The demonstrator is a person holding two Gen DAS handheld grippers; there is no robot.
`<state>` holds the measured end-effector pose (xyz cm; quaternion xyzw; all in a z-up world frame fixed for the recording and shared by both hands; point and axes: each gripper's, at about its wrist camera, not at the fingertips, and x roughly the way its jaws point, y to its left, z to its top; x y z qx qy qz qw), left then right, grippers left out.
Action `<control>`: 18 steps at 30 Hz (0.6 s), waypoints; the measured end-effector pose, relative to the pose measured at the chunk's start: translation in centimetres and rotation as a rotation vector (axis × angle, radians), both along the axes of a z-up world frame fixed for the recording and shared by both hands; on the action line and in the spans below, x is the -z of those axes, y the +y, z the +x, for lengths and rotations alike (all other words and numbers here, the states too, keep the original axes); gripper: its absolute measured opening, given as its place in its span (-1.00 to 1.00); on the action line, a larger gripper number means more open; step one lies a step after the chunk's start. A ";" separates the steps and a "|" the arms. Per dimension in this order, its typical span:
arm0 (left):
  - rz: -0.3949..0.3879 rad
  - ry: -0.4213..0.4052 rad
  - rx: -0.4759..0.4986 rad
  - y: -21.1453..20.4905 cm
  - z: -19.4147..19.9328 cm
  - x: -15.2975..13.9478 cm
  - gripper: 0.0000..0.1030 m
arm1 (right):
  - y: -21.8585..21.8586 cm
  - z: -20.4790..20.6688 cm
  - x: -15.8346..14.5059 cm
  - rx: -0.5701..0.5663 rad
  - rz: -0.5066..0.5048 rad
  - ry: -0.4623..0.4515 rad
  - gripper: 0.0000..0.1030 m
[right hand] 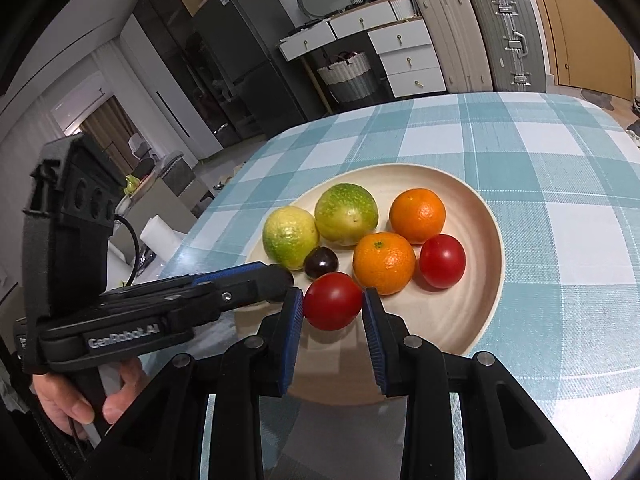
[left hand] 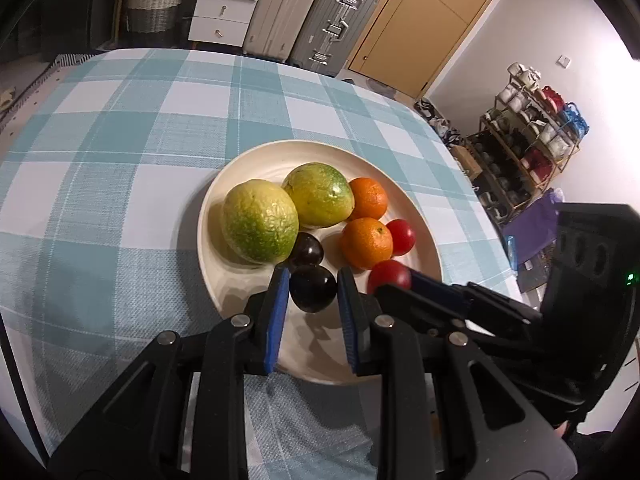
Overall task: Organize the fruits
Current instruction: 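Carry the tomato and plum onto the cream plate and open both grippers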
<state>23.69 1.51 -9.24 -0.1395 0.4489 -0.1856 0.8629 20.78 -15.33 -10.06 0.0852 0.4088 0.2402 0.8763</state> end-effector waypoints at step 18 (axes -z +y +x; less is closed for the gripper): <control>-0.001 -0.048 -0.012 0.5 -1.8 -1.7 -0.58 | -0.3 -1.7 -1.8 0.007 -0.010 -0.085 0.01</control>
